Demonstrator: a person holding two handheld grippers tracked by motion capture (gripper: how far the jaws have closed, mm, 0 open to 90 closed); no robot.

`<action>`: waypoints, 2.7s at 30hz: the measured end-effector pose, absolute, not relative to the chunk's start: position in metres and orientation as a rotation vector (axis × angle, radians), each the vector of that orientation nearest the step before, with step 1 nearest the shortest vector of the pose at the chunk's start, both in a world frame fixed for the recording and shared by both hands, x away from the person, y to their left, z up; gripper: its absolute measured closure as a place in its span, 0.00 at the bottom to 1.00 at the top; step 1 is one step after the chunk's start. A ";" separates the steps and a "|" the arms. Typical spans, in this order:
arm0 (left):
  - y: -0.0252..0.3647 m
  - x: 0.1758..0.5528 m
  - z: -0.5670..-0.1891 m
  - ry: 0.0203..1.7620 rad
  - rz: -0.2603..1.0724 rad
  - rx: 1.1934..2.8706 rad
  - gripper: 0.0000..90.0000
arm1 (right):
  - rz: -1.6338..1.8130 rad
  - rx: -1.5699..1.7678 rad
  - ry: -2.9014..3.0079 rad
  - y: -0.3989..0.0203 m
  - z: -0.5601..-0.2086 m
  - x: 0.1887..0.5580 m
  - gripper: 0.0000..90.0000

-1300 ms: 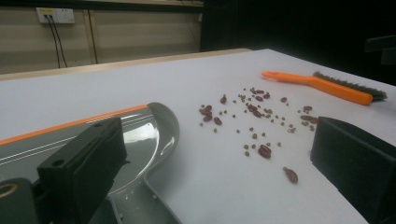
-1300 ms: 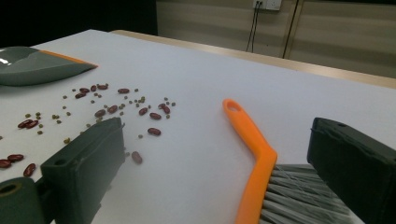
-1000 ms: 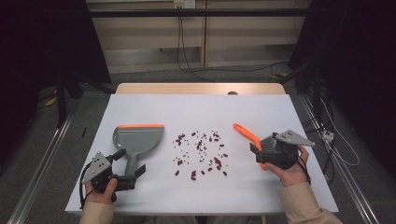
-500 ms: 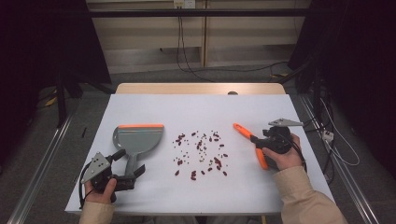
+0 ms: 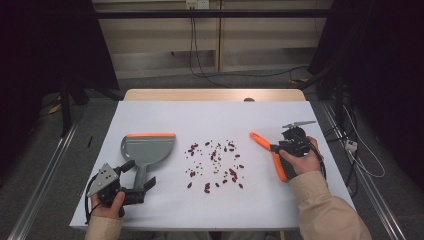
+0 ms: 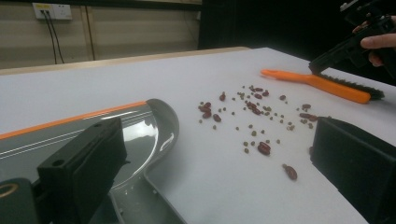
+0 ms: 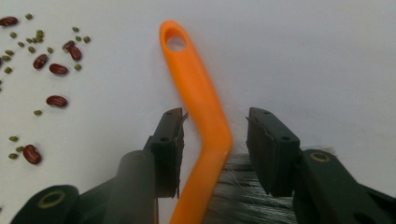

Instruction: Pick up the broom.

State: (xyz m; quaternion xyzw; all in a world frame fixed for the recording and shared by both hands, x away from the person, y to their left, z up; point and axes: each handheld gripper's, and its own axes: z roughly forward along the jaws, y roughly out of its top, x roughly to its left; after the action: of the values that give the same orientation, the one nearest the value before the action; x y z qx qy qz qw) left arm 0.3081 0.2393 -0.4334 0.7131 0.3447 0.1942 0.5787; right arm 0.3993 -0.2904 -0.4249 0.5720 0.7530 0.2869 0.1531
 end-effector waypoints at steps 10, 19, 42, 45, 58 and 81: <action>0.239 0.309 -0.434 0.806 0.453 1.669 0.04 | 0.758 1.671 2.221 -0.288 -0.434 0.412 0.72; 0.239 0.309 -0.434 0.805 0.454 1.673 0.04 | 0.655 1.666 2.253 -0.280 -0.442 0.415 0.74; 0.234 0.311 -0.432 0.794 0.457 1.660 0.04 | 0.605 1.719 2.242 -0.276 -0.438 0.420 0.77; 0.236 0.311 -0.432 0.799 0.456 1.658 0.04 | 0.637 1.706 2.228 -0.278 -0.435 0.419 0.78; 0.233 0.312 -0.424 0.787 0.486 1.657 0.03 | 1.086 1.624 1.974 -0.300 -0.412 0.386 0.78; 0.184 0.324 -0.400 0.699 0.448 1.679 0.03 | 1.417 1.511 1.740 -0.314 -0.393 0.350 0.79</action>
State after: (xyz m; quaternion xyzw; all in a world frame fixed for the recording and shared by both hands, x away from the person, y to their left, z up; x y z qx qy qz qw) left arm 0.3240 0.1845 -0.3996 0.7222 0.3006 0.1926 0.5925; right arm 0.3499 -0.3144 -0.3926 0.5454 0.6279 0.5114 0.2164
